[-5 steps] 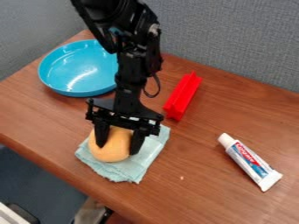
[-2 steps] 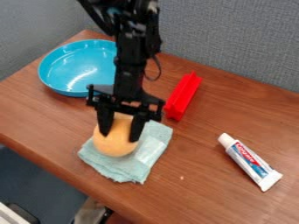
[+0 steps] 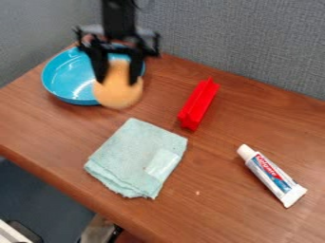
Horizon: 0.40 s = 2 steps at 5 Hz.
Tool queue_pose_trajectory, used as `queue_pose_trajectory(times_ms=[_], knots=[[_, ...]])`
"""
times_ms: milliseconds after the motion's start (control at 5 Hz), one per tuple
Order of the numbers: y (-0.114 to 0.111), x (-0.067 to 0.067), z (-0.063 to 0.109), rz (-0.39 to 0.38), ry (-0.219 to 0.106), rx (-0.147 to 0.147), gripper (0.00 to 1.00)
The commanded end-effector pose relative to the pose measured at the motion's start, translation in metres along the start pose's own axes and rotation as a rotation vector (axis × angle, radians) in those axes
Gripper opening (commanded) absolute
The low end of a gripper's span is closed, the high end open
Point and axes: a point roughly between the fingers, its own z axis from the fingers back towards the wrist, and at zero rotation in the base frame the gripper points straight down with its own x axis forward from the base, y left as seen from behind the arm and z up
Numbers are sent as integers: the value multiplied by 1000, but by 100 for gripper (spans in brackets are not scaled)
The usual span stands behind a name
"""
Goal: Put the yellow ball on the blue plate
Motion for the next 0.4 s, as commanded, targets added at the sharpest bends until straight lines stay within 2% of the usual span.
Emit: queue_pose_trajectory(times_ms=[0, 200], knots=[[9, 15, -2, -30, -32, -3, 0], [11, 24, -12, -42, -21, 2, 0]])
